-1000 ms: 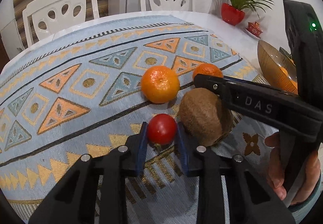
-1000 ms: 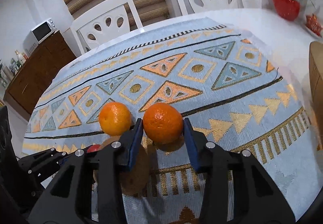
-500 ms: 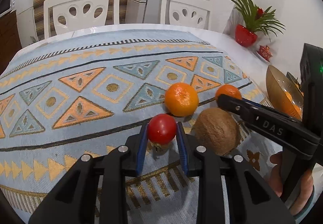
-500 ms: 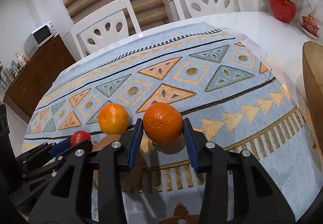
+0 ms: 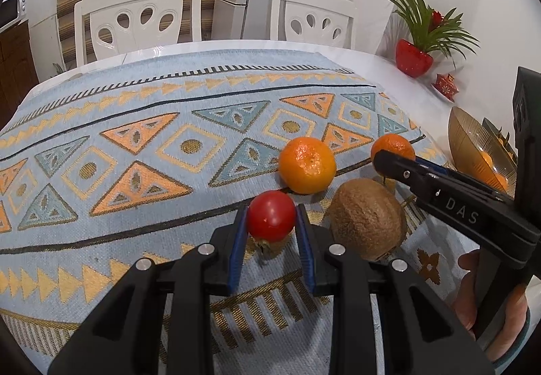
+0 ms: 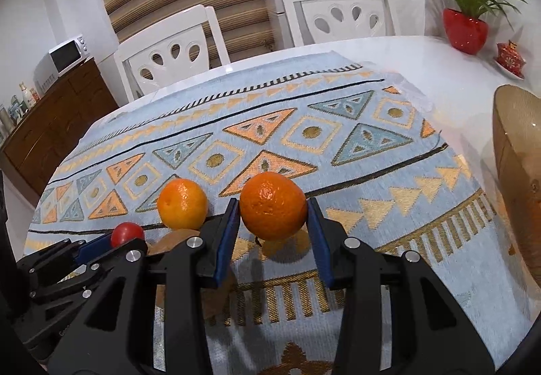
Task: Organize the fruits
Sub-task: 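Carry the cherry tomato and orange over the amber bowl with both grippers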
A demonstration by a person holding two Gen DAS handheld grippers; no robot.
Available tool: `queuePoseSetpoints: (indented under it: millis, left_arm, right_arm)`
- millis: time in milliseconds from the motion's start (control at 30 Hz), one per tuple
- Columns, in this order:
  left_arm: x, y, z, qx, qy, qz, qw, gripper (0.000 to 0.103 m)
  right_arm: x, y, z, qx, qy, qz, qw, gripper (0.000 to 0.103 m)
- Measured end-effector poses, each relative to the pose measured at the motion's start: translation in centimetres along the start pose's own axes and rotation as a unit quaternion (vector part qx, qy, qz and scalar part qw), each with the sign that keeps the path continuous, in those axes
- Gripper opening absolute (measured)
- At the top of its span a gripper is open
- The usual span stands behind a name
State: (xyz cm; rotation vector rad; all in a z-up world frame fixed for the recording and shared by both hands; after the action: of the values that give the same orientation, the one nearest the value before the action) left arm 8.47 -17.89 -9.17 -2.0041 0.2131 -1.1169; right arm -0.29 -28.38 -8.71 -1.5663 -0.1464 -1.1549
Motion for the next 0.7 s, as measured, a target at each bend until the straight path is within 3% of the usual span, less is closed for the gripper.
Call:
queuePoseSetpoints:
  millis: [133, 233, 367, 500, 700]
  left_arm:
    - [-0.1, -0.5, -0.7, 0.008, 0.02, -0.014, 0.9997, 0.027]
    - [-0.4, -0.7, -1.0, 0.019, 0.029, -0.009, 0.9994, 0.027]
    - [-0.8, -2.2, -2.9, -0.001, 0.036, -0.003, 0.9994, 0.027]
    - [-0.3, -4.9, -7.8, -0.019, 0.081, -0.022, 0.9963, 0.027]
    - [0.6, -7.8, -17.2, -0.064, 0.142, -0.055, 0.9862, 0.027]
  right_arm:
    - [-0.5, -1.8, -0.6, -0.033, -0.005, -0.017, 0.999, 0.041]
    - [-1.8, -3.5, -0.9, -0.03, 0.0, -0.021, 0.999, 0.041]
    - [-3.6, -6.1, -2.3, -0.02, 0.022, -0.026, 0.999, 0.041]
    - [-4.8, -9.9, -4.6, -0.018, 0.054, -0.056, 0.997, 0.041]
    - [-4.1, -16.6, -11.3, -0.06, 0.082, -0.107, 0.989, 0.041]
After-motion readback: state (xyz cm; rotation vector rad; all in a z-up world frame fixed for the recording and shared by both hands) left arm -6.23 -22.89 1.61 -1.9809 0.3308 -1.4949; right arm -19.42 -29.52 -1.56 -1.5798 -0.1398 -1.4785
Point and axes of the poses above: each gripper's, at about its wrist camera, not at the fingertips, and y roughly the way its jaws point, z to its left, x to its top, the point moved 9 cm from there along y, roughly the way its jaws point, and after that the axes turned 8 degrees about -y, right-handed, at the moved point
